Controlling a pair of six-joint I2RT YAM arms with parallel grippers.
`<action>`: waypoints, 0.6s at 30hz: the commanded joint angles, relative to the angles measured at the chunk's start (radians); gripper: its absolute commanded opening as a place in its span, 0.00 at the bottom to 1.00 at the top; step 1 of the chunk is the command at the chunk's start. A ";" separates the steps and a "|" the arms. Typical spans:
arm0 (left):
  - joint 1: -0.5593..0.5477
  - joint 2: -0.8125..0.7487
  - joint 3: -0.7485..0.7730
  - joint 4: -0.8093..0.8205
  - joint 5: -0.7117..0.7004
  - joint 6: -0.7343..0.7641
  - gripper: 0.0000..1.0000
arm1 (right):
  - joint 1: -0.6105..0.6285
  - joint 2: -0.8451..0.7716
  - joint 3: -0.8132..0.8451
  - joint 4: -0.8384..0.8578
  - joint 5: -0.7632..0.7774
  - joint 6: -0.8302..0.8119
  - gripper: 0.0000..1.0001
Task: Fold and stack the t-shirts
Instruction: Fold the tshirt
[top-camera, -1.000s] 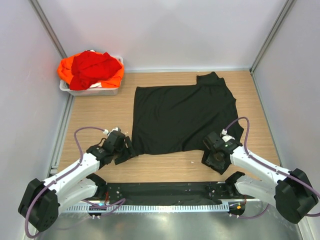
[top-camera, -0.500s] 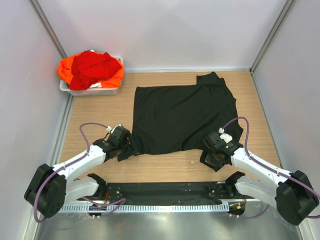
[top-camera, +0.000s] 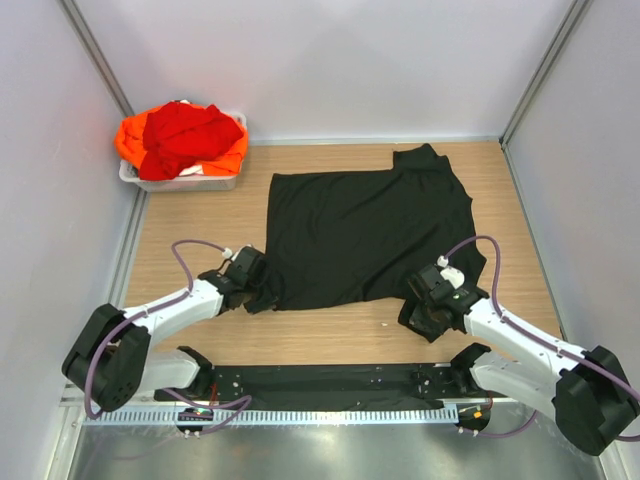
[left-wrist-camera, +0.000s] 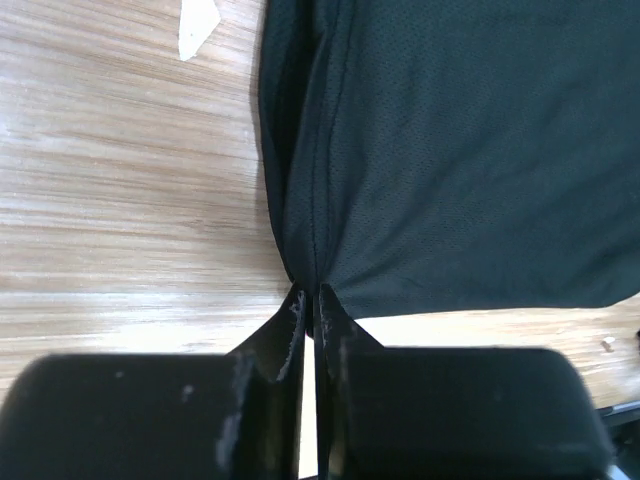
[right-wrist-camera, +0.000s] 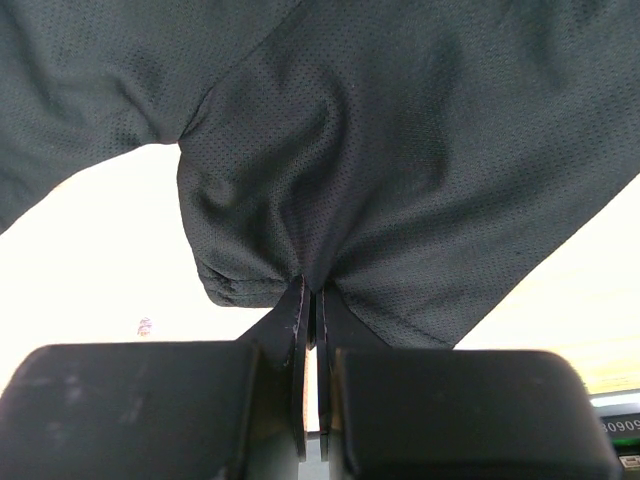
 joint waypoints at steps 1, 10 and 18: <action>-0.004 -0.021 0.047 -0.034 -0.018 0.013 0.00 | -0.001 -0.013 -0.029 -0.018 -0.027 0.007 0.01; -0.004 -0.118 0.071 -0.192 -0.086 0.041 0.00 | -0.001 -0.183 0.178 -0.305 0.075 0.053 0.01; -0.002 -0.124 0.084 -0.208 -0.081 0.058 0.00 | -0.001 -0.174 0.282 -0.384 0.135 0.028 0.01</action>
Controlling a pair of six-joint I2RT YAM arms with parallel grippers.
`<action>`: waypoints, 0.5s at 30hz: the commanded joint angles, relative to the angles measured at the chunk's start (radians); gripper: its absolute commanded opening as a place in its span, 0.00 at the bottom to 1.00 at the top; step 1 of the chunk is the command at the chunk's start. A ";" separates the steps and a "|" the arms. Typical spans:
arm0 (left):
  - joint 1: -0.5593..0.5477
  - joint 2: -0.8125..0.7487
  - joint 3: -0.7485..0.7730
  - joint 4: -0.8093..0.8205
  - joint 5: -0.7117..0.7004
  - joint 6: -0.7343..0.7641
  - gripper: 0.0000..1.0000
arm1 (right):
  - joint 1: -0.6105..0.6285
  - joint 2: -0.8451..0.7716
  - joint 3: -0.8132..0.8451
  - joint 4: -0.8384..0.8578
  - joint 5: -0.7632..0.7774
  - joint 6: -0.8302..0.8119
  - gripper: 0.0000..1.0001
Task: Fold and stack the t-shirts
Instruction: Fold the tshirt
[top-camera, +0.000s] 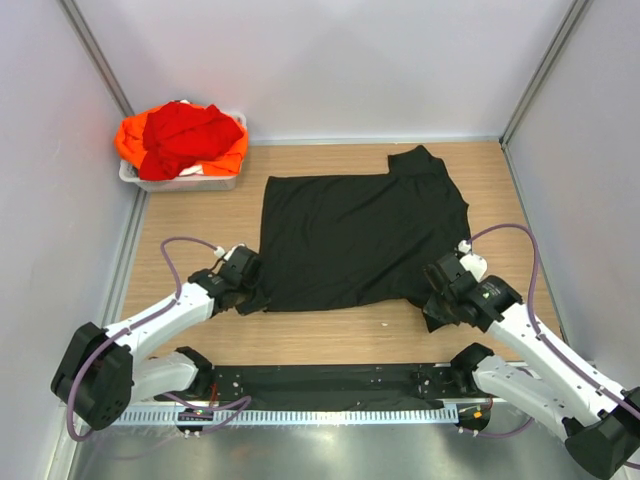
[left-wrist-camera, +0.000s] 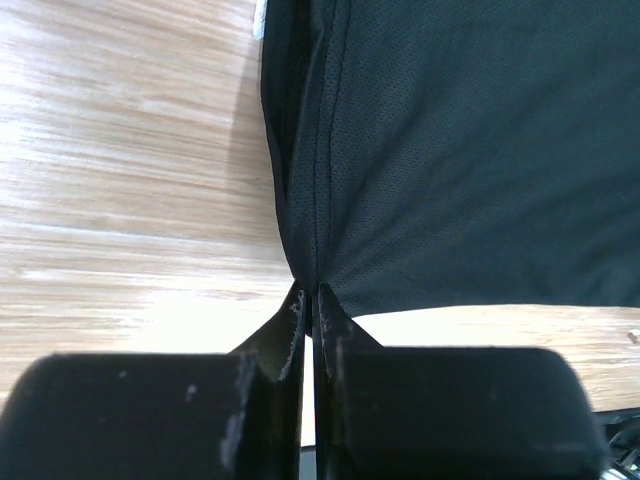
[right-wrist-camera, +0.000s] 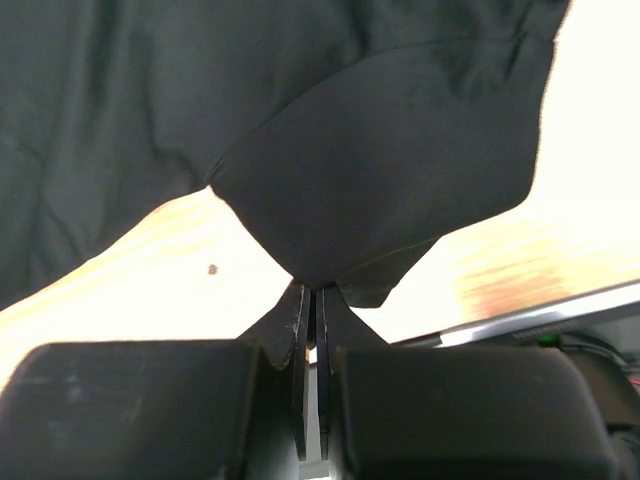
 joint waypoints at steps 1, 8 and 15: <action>-0.004 -0.016 0.056 -0.033 -0.018 0.027 0.00 | -0.001 0.004 0.046 -0.066 0.061 -0.007 0.01; 0.007 0.009 0.188 -0.124 -0.041 0.088 0.00 | -0.001 0.114 0.198 -0.051 0.130 -0.133 0.01; 0.065 0.107 0.349 -0.202 -0.041 0.186 0.00 | -0.001 0.295 0.420 -0.087 0.222 -0.306 0.01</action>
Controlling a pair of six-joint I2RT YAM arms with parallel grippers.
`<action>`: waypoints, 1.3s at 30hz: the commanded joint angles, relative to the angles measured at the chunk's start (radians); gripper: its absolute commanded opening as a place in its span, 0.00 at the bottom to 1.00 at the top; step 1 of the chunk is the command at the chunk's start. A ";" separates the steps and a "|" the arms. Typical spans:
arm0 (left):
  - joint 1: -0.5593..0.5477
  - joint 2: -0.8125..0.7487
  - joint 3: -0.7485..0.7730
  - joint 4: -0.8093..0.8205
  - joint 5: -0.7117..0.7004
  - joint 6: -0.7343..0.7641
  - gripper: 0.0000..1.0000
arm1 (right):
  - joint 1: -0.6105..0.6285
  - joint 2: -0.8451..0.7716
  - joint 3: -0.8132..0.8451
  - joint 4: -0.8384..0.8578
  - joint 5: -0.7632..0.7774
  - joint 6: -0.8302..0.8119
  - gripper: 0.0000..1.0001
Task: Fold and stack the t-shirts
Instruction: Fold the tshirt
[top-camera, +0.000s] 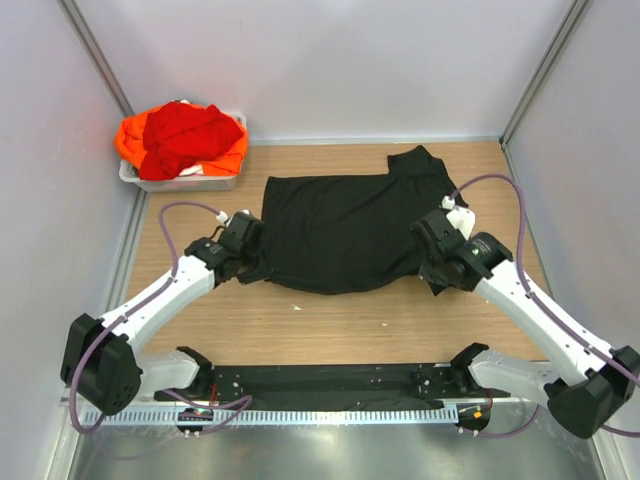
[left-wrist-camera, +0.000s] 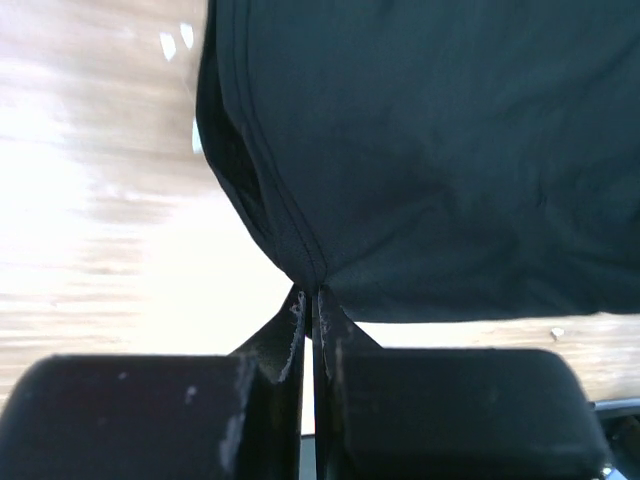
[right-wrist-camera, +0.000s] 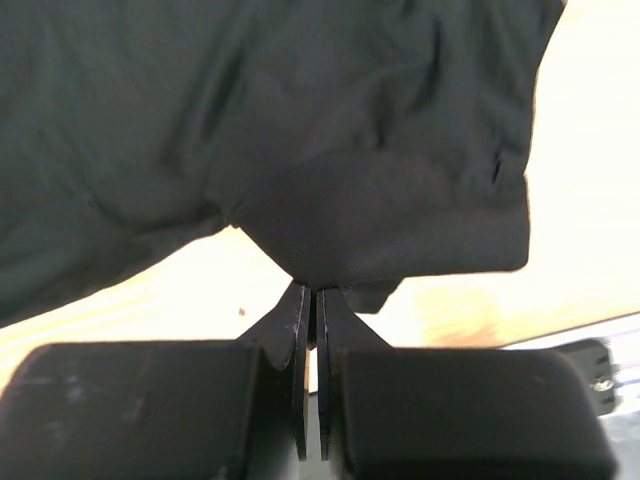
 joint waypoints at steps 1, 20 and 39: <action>0.038 0.050 0.078 -0.059 -0.014 0.086 0.00 | -0.001 0.104 0.107 -0.027 0.101 -0.131 0.01; 0.173 0.434 0.470 -0.112 0.040 0.209 0.00 | -0.130 0.422 0.345 0.054 0.201 -0.448 0.01; 0.237 0.879 0.958 -0.316 -0.048 0.287 0.24 | -0.305 1.021 0.790 0.215 0.198 -0.698 0.46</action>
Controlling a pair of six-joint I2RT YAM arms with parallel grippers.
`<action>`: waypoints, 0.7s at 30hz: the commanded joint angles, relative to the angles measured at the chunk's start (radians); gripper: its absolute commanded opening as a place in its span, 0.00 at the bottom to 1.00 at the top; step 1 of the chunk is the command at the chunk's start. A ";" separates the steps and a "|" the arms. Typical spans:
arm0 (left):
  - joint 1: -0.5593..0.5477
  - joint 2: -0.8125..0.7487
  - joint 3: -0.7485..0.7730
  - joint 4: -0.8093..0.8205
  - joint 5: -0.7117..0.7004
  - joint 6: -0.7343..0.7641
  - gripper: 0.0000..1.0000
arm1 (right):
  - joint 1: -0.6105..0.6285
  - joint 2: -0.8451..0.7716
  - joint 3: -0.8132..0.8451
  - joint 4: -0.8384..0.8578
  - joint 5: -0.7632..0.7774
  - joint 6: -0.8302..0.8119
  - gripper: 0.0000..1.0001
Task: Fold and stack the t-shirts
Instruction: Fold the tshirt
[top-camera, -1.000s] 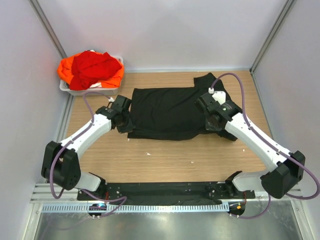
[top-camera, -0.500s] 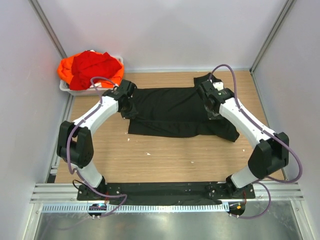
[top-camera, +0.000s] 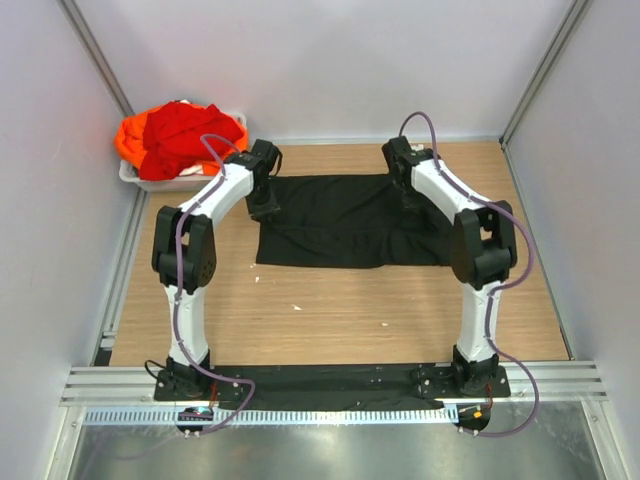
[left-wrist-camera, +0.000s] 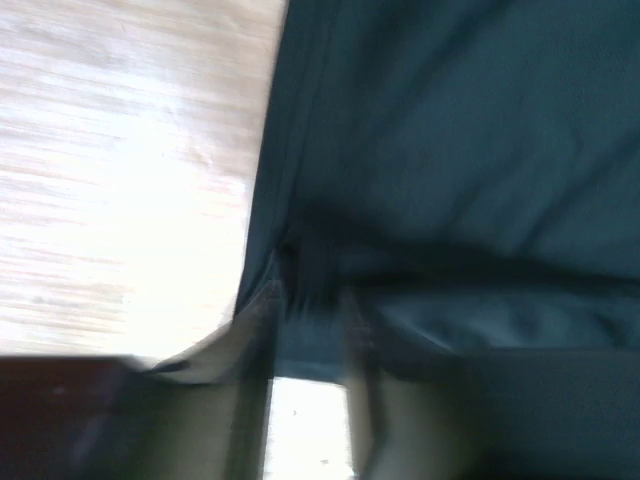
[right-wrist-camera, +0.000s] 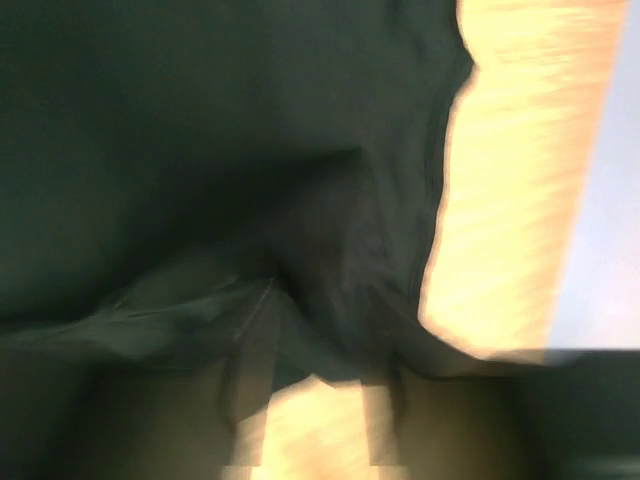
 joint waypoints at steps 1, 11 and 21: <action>0.021 0.047 0.123 -0.095 -0.021 0.033 0.35 | -0.036 0.086 0.154 -0.019 0.036 -0.050 0.74; 0.018 -0.325 -0.183 0.030 -0.033 0.007 0.92 | -0.148 -0.341 -0.176 0.091 -0.063 0.162 1.00; 0.021 -0.679 -0.777 0.473 0.119 -0.160 0.97 | -0.565 -0.687 -0.743 0.320 -0.684 0.286 0.88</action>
